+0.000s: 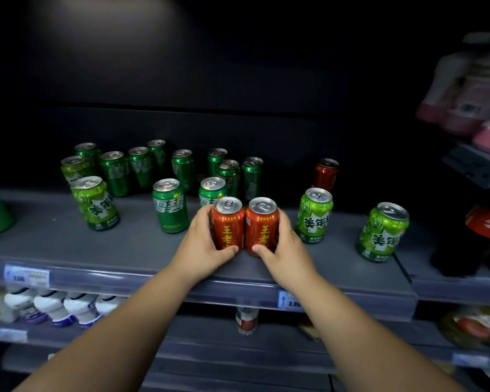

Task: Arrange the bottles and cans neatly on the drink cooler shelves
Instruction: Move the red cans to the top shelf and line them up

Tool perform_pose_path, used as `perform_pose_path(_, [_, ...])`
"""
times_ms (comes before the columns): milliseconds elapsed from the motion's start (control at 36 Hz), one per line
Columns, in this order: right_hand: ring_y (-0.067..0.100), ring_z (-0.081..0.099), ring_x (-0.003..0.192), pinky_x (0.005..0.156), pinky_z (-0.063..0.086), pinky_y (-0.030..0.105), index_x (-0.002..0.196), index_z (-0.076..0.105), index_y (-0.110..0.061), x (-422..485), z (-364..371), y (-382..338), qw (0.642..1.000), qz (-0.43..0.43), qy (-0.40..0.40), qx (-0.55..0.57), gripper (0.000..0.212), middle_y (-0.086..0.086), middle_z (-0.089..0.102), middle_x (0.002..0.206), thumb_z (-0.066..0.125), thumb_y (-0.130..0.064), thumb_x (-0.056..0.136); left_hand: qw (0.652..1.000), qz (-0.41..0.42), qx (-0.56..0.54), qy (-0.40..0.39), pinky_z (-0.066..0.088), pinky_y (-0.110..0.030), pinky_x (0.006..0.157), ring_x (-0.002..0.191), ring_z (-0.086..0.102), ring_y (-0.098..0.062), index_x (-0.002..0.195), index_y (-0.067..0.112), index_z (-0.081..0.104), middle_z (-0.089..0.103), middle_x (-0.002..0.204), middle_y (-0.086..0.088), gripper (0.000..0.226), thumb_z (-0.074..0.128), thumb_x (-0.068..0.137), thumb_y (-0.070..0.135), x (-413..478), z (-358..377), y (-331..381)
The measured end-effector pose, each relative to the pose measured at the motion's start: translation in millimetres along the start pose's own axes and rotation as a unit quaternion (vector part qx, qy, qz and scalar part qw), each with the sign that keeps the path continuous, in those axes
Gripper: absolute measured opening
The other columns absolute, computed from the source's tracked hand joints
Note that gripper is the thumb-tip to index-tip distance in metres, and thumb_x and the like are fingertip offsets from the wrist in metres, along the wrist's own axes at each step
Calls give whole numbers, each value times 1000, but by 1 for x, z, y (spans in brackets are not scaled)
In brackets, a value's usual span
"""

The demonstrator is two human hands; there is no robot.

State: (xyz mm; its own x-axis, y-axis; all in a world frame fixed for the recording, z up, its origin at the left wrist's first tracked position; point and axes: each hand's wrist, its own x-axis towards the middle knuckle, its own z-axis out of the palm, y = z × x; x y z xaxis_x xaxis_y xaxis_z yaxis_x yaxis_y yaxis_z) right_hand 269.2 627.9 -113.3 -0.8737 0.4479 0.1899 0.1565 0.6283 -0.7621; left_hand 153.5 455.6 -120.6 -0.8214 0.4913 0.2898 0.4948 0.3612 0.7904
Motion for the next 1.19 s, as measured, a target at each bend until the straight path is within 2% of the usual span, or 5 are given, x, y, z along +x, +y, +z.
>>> perform_pose_path(361, [0, 60, 114, 102, 52, 40, 148, 29, -49, -29, -44, -83, 991, -49, 66, 103, 80, -22, 59, 124, 77, -33, 85, 993, 86, -78, -16, 58, -37, 90, 108, 63, -10, 138, 39, 42, 55, 130, 5, 92, 89, 59, 43, -1, -75, 58])
perform_pose_path(556, [5, 61, 114, 100, 53, 43, 149, 29, -51, -57, -76, -158, 979, -109, 144, 96, 80, -17, 61, 127, 75, -47, 83, 977, 189, -100, 15, 56, -30, 86, 102, 64, -6, 133, 40, 45, 60, 123, 11, 77, 89, 70, 32, -15, -149, 128])
perform_pose_path(722, [7, 63, 114, 99, 54, 43, 146, 38, -41, -76, -96, -206, 959, -140, 200, 141, 78, -10, 65, 126, 77, -46, 78, 965, 228, -132, 13, 58, -38, 85, 96, 68, -8, 130, 38, 49, 65, 113, 12, 79, 85, 60, 43, -27, -193, 179])
perform_pose_path(972, [6, 63, 113, 98, 55, 40, 143, 44, -35, -81, -143, -259, 943, -183, 240, 143, 67, -8, 65, 123, 78, -35, 85, 949, 285, -137, 14, 53, -17, 75, 87, 65, 5, 125, 36, 51, 63, 108, 13, 63, 86, 74, 22, -29, -232, 251])
perform_pose_path(1194, [11, 62, 117, 99, 54, 43, 146, 38, -37, -56, -179, -309, 935, -208, 250, 139, 74, -5, 62, 131, 77, -43, 84, 941, 322, -90, 50, 46, -18, 79, 102, 56, 4, 134, 37, 44, 53, 113, 23, 66, 81, 79, 32, -10, -269, 299])
